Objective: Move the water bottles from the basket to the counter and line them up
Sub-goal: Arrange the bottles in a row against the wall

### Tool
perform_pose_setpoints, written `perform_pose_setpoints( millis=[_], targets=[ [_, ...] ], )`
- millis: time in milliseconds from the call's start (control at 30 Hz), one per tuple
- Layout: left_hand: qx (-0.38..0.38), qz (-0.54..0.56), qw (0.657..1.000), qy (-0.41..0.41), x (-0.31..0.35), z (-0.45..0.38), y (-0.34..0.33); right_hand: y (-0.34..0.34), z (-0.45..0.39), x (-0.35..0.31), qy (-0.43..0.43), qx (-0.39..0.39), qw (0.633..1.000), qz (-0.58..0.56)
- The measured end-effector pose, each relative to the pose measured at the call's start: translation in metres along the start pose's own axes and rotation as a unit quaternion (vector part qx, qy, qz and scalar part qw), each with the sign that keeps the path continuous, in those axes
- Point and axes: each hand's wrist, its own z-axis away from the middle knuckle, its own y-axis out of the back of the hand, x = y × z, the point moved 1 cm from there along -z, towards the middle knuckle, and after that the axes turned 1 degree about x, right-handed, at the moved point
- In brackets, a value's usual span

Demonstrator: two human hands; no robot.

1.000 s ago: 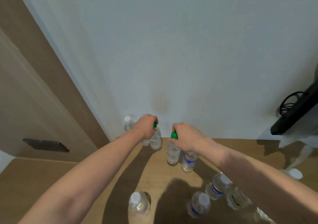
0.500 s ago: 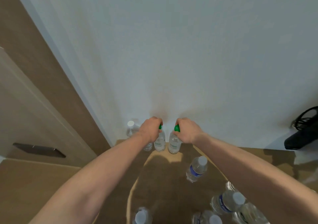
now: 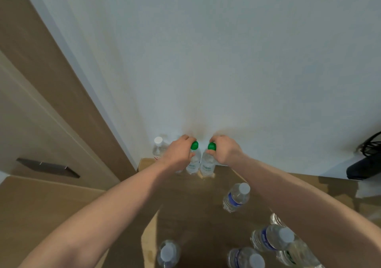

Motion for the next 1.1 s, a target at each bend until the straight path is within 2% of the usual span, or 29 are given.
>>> perform_pose_setpoints(
  millis=[133, 233, 300, 433, 600, 733, 867, 1000, 1100],
  targets=[
    [0.016, 0.012, 1.0, 0.013, 0.011, 0.051, 0.021, 0.033, 0.041, 0.003, 0.003, 0.032, 0.997, -0.075],
    [0.013, 0.053, 0.998, 0.024, 0.018, 0.105, 0.041, 0.051, 0.103, 0.004, 0.036, 0.061, 0.982, -0.176],
    [0.007, 0.083, 0.996, 0.026, 0.019, 0.144, 0.051, 0.058, 0.15, 0.007, 0.057, 0.052, 0.974, -0.214],
    [-0.009, 0.124, 0.991, 0.044, 0.015, 0.206, 0.051, 0.057, 0.224, 0.022, 0.036, 0.022, 0.973, -0.226],
    [-0.046, 0.136, 0.988, 0.059, 0.024, 0.238, 0.028, 0.026, 0.273, 0.054, -0.004, 0.021, 0.975, -0.22],
    [-0.072, 0.114, 0.99, 0.04, 0.055, 0.232, 0.017, 0.017, 0.29, 0.084, -0.037, 0.016, 0.983, -0.18],
    [-0.056, 0.071, 0.996, 0.004, 0.099, 0.194, 0.008, 0.025, 0.297, 0.118, -0.072, 0.028, 0.992, -0.103],
    [-0.037, 0.022, 0.999, -0.024, 0.146, 0.138, -0.013, 0.022, 0.299, 0.144, -0.078, -0.013, 0.995, -0.057],
    [-0.042, -0.011, 0.999, -0.016, 0.173, 0.104, -0.03, 0.015, 0.292, 0.154, -0.05, -0.06, 0.997, 0.0]
  ],
)
